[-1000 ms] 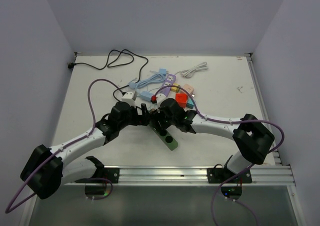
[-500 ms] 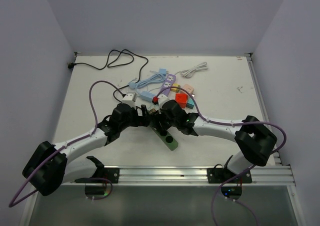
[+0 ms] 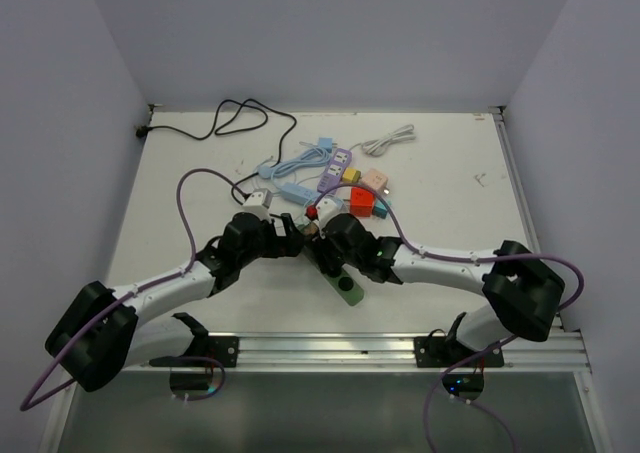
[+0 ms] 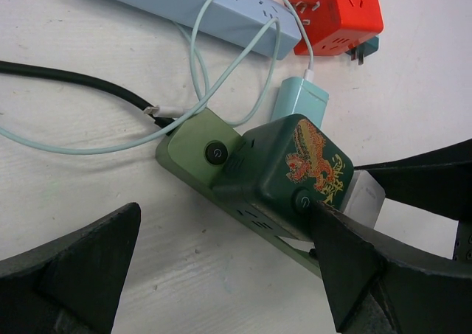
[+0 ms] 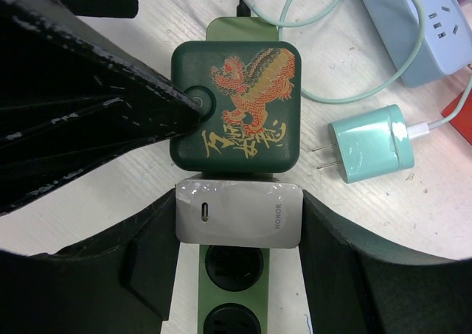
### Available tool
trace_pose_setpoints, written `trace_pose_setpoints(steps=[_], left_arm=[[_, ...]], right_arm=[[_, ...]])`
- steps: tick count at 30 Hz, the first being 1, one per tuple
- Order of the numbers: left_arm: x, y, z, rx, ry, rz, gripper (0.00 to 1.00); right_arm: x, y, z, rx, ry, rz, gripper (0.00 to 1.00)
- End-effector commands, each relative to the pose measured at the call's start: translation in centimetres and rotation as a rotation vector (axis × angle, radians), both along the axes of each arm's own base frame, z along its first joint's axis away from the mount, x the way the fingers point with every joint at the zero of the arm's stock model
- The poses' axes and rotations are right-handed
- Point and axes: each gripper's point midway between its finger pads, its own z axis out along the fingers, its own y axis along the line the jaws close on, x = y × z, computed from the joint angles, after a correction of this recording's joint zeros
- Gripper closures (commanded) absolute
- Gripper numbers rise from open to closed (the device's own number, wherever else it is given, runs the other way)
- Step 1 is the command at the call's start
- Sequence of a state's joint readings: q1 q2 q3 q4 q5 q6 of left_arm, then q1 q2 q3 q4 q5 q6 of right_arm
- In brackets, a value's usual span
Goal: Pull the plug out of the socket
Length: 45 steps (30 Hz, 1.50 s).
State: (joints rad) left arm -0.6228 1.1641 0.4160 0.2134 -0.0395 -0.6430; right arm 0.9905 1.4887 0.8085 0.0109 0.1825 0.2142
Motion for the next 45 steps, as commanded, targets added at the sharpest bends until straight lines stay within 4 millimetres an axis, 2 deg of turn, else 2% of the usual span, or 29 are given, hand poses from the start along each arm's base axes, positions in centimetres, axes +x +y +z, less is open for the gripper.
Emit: trace_pose_setpoints(steps=[1,7,13,22,25,30,45], left_arm=[[-1.0,2.6,-4.1,0.128,0.080,0.050,0.00],[-1.4,2.7,-4.9,0.131,0.096,0.045,0.01],[-1.5,2.9,-5.2,0.144,0.105,0.049,0.01],[-1.6,3.7,-5.9,0.188,0.116,0.059,0.00],[-1.7,3.6,-6.0,0.186,0.117,0.056,0.01],[-1.6,3.3,-6.2,0.178,0.124,0.053,0.00],[-1.8,3.2,-7.4,0.197,0.159,0.041,0.01]], right_arm=[[0.1,2.7,6.1,0.126,-0.144,0.038,0.69],[-0.6,3.2,6.5,0.094,-0.186,0.010,0.69],[-0.8,3.0,6.8,0.173,-0.135,-0.004,0.66],[0.7,2.2,6.7,0.301,0.000,-0.020,0.65],[1.0,2.0,7.2,0.289,-0.025,-0.020,0.66],[0.3,2.5,8.3,0.209,-0.107,-0.017,0.66],[0.9,2.5,9.0,0.150,-0.173,-0.084,0.64]])
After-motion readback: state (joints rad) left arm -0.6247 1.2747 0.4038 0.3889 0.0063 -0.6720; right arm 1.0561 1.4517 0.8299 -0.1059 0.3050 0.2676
